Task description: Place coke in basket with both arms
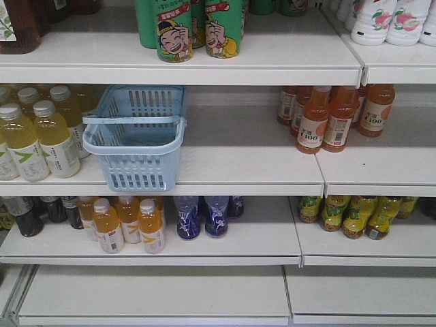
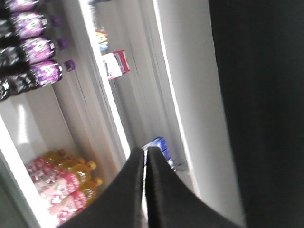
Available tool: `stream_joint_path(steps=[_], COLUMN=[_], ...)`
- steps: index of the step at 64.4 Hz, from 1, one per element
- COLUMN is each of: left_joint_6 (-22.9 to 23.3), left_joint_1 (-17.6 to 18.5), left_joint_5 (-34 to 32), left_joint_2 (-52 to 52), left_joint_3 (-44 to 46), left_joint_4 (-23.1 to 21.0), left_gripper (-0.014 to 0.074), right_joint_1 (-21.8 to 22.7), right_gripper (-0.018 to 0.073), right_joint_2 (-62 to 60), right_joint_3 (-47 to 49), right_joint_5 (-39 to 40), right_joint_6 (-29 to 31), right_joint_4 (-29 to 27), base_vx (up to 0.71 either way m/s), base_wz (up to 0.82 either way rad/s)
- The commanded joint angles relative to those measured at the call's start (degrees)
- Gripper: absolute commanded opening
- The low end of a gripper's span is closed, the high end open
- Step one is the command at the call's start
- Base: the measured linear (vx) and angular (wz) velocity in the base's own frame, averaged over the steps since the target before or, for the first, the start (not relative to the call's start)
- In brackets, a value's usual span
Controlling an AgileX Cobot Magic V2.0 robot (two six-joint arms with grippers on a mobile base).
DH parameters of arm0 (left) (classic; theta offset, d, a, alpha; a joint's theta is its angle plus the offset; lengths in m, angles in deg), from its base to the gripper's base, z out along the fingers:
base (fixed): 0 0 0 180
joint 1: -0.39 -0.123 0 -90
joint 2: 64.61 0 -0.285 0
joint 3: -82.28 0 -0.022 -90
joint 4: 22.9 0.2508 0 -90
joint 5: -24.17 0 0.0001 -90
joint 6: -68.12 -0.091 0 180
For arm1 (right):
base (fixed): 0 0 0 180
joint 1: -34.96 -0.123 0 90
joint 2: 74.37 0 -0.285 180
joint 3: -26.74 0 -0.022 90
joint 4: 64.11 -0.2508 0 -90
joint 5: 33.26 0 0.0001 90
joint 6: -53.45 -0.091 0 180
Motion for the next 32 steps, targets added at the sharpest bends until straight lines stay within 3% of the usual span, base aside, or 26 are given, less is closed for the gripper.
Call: stream_joint_path(steps=[1, 8, 13, 16, 22, 32], left_joint_6=[6.0, 16.2, 25.3, 28.2, 29.5, 29.9], left_joint_1=[0.4, 0.4, 0.4, 0.4, 0.4, 0.4], left_joint_5=[-2.9, -7.6, -18.1, -23.9, -31.2, -34.9], left_joint_2=[-7.3, -15.2, -22.5, -27.2, -36.3, -49.5], left_joint_3=[3.0, 2.9, 2.9, 2.9, 2.9, 2.9], left_joint_4=[10.5, 20.4, 28.7, 32.5, 38.2, 44.1], left_gripper=[-0.0006, -0.0006, -0.0006, -0.0006, -0.0006, 0.0003], right_joint_1=[0.3, 0.3, 0.3, 0.3, 0.3, 0.3], right_gripper=[-0.0005, -0.0005, -0.0005, -0.0005, -0.0005, -0.0005], right_joint_2=[-0.8, -0.8, -0.8, -0.8, -0.8, -0.8], right_joint_3=[-0.4, -0.4, -0.4, -0.4, -0.4, -0.4], right_joint_5=[4.1, 4.1, 4.1, 4.1, 4.1, 4.1], right_joint_6=[0.2, 0.2, 0.2, 0.2, 0.2, 0.2], right_joint_4=[0.6, 0.6, 0.6, 0.6, 0.6, 0.6], base_vx=[0.00, 0.00, 0.00, 0.00, 0.00, 0.00], base_wz=[0.00, 0.00, 0.00, 0.00, 0.00, 0.00])
